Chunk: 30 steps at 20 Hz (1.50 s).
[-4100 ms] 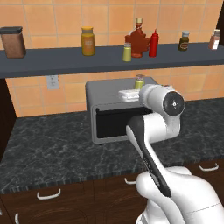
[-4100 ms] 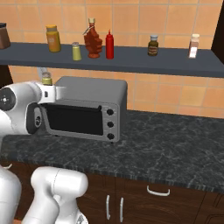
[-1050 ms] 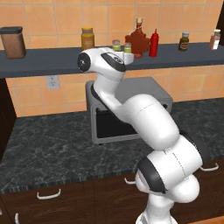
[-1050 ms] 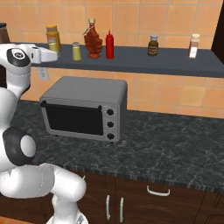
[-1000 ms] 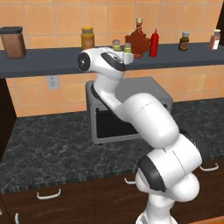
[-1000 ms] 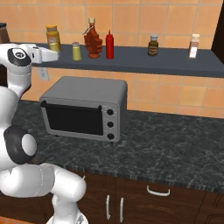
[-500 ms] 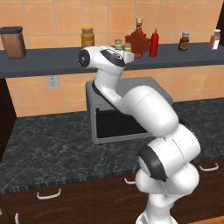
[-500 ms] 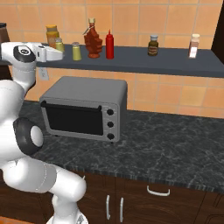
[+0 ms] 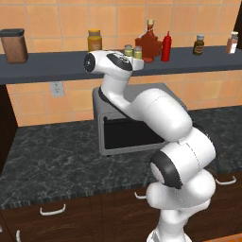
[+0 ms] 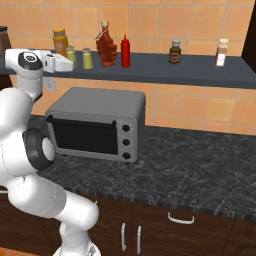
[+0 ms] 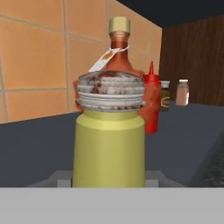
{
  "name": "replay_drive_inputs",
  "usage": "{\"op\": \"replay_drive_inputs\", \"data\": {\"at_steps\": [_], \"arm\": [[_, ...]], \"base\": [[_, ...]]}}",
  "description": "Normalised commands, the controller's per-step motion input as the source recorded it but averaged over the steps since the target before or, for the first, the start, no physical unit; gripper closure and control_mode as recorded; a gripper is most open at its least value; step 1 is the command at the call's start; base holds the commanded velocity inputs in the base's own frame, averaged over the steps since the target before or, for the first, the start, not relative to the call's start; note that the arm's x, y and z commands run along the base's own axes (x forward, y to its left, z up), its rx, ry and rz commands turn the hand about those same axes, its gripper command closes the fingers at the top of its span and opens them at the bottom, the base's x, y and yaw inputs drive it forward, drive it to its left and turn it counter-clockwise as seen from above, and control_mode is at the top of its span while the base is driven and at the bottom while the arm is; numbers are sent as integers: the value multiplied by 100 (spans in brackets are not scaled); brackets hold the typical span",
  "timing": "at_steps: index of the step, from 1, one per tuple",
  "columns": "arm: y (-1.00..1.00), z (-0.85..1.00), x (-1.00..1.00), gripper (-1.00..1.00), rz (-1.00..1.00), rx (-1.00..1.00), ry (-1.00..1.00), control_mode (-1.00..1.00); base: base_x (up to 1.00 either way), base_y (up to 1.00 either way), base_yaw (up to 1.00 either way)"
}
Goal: Put the shaker and condiment bottle from the counter next to their counterparts in the cabinet.
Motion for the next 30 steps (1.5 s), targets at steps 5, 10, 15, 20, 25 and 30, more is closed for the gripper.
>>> {"op": "replay_drive_inputs", "data": {"at_steps": [5,10,15,20,25,30], "arm": [[0,-3,20,100,-5,4,0,-100],[0,-2,17,100,-5,5,-1,-100],[0,-6,15,-100,-7,3,-2,-100],[0,-3,6,-100,-7,4,-5,-100],[0,-2,0,-100,-5,6,-11,-100],[0,0,0,-100,-3,9,-13,-100]], "base": [[0,0,0],[0,0,0],[0,0,0],[0,0,0],[0,0,0],[0,0,0]]}}
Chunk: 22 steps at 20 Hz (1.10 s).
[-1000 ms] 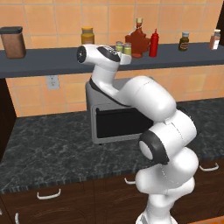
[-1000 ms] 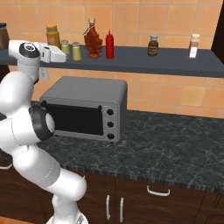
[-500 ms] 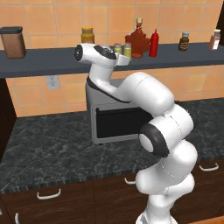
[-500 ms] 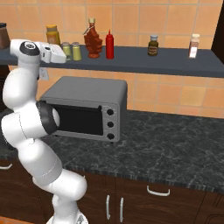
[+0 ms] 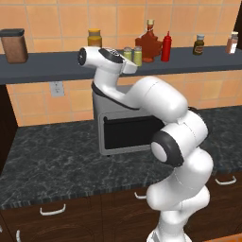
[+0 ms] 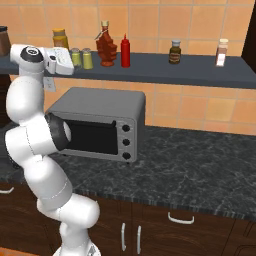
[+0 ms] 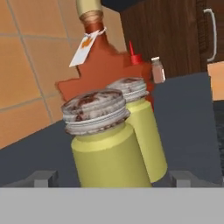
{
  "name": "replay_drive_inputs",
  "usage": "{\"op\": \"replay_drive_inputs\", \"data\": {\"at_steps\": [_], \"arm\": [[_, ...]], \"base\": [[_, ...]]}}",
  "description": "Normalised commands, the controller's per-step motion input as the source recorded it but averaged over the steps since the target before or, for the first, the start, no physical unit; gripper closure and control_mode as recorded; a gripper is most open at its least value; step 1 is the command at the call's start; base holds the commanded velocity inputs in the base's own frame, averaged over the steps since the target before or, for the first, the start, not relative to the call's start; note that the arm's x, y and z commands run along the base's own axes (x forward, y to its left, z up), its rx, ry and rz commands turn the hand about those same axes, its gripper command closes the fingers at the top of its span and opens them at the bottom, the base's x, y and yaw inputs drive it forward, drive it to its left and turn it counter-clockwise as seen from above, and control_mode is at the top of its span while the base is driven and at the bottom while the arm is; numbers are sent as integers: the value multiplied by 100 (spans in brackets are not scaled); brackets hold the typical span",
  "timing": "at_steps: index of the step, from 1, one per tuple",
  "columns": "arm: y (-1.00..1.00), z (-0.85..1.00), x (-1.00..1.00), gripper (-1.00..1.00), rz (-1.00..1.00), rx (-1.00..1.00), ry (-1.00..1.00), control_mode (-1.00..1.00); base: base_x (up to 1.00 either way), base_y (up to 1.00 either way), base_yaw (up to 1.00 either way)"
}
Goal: Put the shaker and condiment bottle from the counter next to their counterparts in the cabinet.
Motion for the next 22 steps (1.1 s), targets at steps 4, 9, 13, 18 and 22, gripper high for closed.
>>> {"op": "replay_drive_inputs", "data": {"at_steps": [4,9,13,18,22], "arm": [[0,9,-7,-100,0,14,-15,-100],[0,32,-39,-100,5,5,-9,-100],[-7,19,-79,-100,7,0,-3,-100],[-20,10,-100,-100,19,0,0,-100],[-40,8,-100,-100,45,0,-5,-100]], "base": [[0,0,0],[0,0,0],[0,0,0],[0,0,0],[0,0,0]]}}
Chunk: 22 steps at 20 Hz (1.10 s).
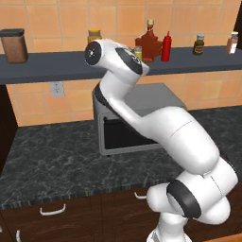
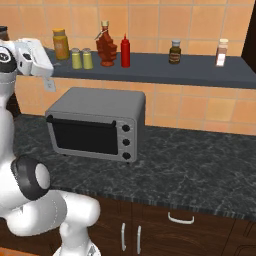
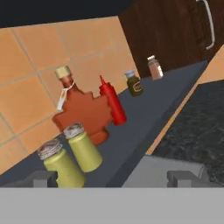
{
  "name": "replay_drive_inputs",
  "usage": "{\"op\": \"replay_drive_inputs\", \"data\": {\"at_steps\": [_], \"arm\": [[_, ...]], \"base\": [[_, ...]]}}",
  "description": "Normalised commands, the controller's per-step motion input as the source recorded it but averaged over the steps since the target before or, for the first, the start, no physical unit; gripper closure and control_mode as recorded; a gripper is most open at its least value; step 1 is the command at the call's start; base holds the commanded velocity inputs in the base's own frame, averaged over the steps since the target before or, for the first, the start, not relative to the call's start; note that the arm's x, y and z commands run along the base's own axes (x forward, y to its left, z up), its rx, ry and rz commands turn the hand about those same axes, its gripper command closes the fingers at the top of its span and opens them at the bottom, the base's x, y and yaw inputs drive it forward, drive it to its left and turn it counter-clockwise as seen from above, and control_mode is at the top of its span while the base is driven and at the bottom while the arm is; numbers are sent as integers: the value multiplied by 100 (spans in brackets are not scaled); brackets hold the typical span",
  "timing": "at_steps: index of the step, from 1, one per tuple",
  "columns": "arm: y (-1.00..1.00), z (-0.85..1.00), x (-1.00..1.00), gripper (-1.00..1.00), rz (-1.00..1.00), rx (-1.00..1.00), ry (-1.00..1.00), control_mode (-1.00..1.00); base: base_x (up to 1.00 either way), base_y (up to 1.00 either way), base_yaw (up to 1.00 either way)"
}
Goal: Put the shaker and condiment bottle from the counter next to their counterparts in the cabinet.
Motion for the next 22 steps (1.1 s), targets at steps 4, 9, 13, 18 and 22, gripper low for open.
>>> {"op": "replay_drive_inputs", "data": {"at_steps": [4,9,13,18,22], "arm": [[-67,24,-100,-100,57,0,-15,-100],[-69,30,-100,-100,58,0,-18,-100],[-68,36,-100,-100,58,0,-19,-100],[-71,57,-100,-100,54,0,-23,-100],[-70,68,-100,-100,50,-1,-24,-100]], "base": [[0,0,0],[0,0,0],[0,0,0],[0,0,0],[0,0,0]]}}
